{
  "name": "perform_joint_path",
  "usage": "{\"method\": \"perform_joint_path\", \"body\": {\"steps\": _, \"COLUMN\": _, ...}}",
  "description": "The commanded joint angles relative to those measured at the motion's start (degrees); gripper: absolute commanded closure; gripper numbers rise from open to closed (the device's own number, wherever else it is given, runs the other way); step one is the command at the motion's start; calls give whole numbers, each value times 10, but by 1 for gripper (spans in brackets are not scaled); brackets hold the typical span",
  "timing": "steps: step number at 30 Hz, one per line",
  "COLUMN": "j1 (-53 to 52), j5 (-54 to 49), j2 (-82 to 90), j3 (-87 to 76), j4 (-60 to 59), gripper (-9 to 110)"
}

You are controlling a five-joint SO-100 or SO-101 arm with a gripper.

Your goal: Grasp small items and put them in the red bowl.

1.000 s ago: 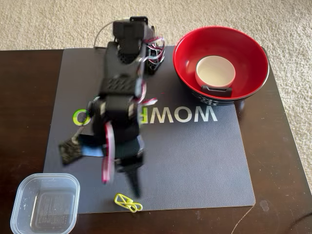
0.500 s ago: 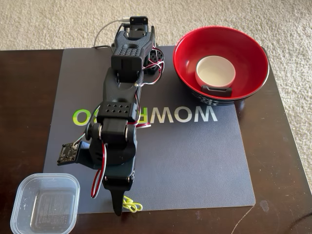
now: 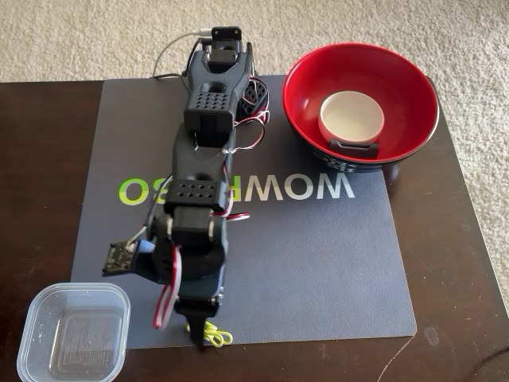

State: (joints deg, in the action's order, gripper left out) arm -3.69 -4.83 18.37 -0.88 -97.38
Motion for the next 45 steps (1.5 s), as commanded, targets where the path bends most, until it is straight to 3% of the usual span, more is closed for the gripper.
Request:
{"method": "perform_joint_path", "body": {"steps": 1, "j1": 10, "j5": 22, "j2": 4, "j3": 22, "j4": -3, "gripper": 92}}
{"method": "perform_joint_path", "body": {"steps": 5, "j1": 13, "j5": 47, "j2": 2, "j3": 21, "j4": -3, "gripper": 101}}
{"method": "perform_joint_path", "body": {"steps": 13, "j1": 30, "j5": 106, "j2": 41, "j3": -5, "j4": -6, "gripper": 101}}
{"method": "perform_joint_path", "body": {"steps": 21, "j1": 191, "j5": 373, "j2": 181, "j3": -40, "j4": -7, "gripper": 101}}
{"method": "perform_joint_path", "body": {"steps": 30, "j1": 445, "j5": 685, "j2": 486, "j3": -361, "j4": -7, "gripper": 101}}
{"method": "perform_joint_path", "body": {"steps": 36, "j1": 559, "j5": 781, "j2": 629, "j3": -501, "j4": -7, "gripper": 101}}
{"method": "perform_joint_path", "body": {"steps": 45, "j1": 606, "j5": 875, "j2": 763, "j3": -702, "j4": -7, "gripper": 101}}
